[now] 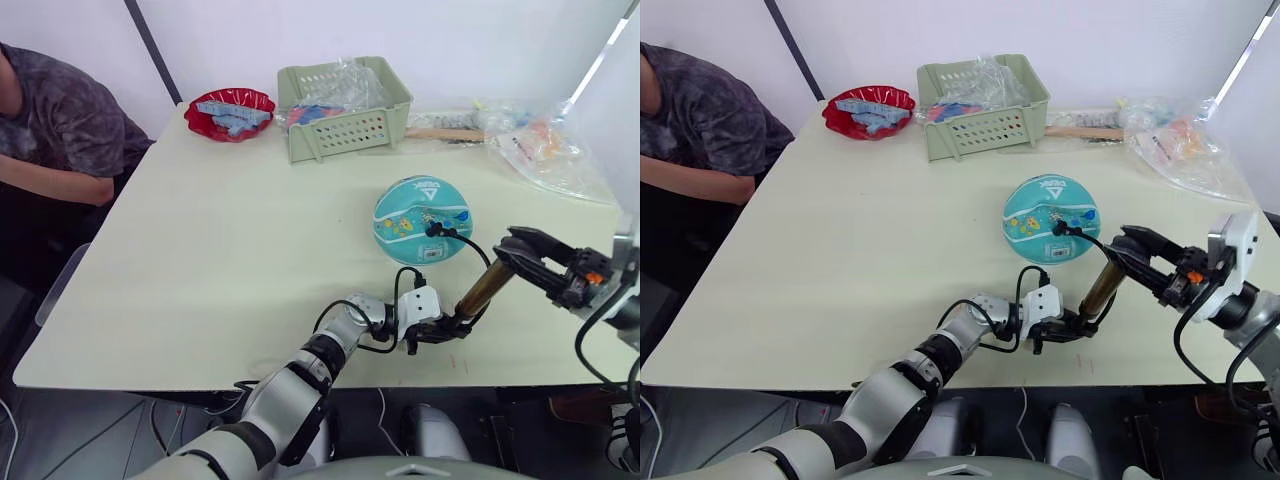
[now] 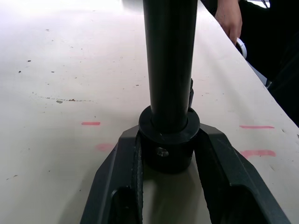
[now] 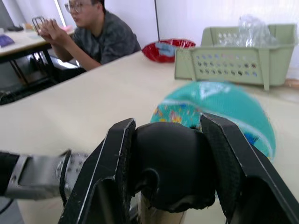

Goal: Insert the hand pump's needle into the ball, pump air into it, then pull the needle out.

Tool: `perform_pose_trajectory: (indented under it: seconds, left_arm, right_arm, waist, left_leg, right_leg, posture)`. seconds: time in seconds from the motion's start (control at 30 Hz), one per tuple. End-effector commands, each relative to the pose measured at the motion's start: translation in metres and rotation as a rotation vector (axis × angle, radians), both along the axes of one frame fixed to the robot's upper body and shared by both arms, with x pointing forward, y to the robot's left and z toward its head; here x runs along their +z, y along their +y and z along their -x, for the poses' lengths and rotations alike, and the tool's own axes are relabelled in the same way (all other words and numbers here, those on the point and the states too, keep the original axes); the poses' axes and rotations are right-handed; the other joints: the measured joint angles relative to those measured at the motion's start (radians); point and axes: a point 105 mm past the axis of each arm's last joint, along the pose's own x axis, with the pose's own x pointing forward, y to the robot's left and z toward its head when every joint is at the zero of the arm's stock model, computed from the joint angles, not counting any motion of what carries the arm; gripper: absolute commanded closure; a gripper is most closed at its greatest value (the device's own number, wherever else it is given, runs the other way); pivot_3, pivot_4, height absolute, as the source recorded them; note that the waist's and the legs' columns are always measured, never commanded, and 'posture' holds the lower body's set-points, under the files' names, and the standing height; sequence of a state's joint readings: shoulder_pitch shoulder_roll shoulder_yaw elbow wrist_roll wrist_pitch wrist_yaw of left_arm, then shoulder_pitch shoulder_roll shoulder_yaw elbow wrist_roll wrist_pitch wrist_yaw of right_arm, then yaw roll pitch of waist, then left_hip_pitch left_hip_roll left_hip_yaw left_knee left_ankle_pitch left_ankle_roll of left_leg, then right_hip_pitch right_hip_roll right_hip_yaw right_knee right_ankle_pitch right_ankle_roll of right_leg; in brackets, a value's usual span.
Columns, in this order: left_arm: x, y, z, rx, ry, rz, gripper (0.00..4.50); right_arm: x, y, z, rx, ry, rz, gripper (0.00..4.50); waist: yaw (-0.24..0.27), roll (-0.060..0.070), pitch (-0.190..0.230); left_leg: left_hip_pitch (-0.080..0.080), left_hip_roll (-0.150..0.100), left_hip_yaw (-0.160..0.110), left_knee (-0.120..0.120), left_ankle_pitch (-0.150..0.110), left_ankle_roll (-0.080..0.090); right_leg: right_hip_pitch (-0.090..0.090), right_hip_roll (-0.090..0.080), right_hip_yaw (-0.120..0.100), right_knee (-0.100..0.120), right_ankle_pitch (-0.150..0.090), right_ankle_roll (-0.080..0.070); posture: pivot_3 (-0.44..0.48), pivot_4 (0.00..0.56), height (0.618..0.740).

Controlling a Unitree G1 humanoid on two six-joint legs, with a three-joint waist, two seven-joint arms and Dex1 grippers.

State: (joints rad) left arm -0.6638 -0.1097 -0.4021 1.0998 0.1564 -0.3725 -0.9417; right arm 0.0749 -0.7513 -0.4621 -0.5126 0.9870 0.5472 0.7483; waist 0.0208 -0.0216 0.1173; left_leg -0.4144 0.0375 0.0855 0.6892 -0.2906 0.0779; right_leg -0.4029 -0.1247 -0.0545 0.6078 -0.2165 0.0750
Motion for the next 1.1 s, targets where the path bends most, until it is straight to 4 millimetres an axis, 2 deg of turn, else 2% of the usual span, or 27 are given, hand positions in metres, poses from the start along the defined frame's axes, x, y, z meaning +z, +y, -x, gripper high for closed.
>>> perform_pose_trajectory:
  seconds: [0.03, 0.2, 0.37, 0.6, 0.8, 1.1]
  left_arm:
    - [-0.045, 0.027, 0.014, 0.038, 0.114, -0.167, 3.39]
    - [-0.045, 0.027, 0.015, 0.037, 0.116, -0.171, 3.39]
    - [-0.046, 0.026, 0.016, 0.034, 0.117, -0.173, 3.39]
    - [-0.046, 0.026, 0.015, 0.045, 0.125, -0.166, 3.39]
    - [-0.047, 0.028, 0.015, 0.051, 0.131, -0.169, 3.39]
    - [-0.048, 0.030, 0.015, 0.056, 0.134, -0.170, 3.39]
  right_arm:
    - [0.037, 0.004, 0.011, 0.052, -0.115, -0.031, 2.82]
    - [0.055, -0.007, 0.012, 0.038, -0.138, -0.008, 2.82]
    - [0.070, -0.010, 0.014, 0.040, -0.162, -0.003, 2.82]
    - [0.075, -0.006, 0.015, 0.056, -0.168, 0.009, 2.82]
    - [0.051, 0.004, 0.014, 0.088, -0.110, 0.056, 2.82]
    - [-0.013, 0.010, 0.015, 0.103, 0.019, 0.138, 2.82]
  waist:
    - [0.000, 0.001, 0.000]
    - [0.000, 0.002, 0.002]
    - [0.000, 0.002, 0.002]
    - [0.000, 0.002, 0.002]
    - [0.000, 0.002, 0.002]
    - [-0.003, -0.002, -0.001]
  left_leg:
    - [0.000, 0.000, -0.001, 0.000, 0.000, 0.000]
    - [0.000, 0.000, -0.001, 0.000, 0.000, 0.000]
    - [0.000, 0.000, -0.002, 0.001, 0.000, 0.000]
    - [0.000, 0.000, -0.003, 0.001, 0.000, 0.000]
    - [0.000, 0.000, -0.003, 0.001, 0.000, 0.000]
    - [0.003, 0.000, -0.007, 0.001, 0.000, 0.000]
  right_leg:
    - [0.000, 0.000, -0.001, 0.000, 0.000, 0.000]
    - [0.001, 0.000, -0.001, 0.000, 0.000, 0.000]
    - [0.002, 0.000, -0.002, 0.000, 0.000, 0.000]
    - [0.002, 0.000, -0.002, 0.000, 0.000, 0.000]
    - [0.002, 0.000, -0.002, 0.000, 0.000, 0.000]
    - [0.007, 0.002, -0.005, 0.000, 0.000, 0.000]
  posture:
    - [0.000, 0.150, 0.738]
    - [0.000, 0.150, 0.738]
    - [0.000, 0.150, 0.738]
    - [0.000, 0.150, 0.738]
    - [0.000, 0.150, 0.738]
    - [0.000, 0.150, 0.738]
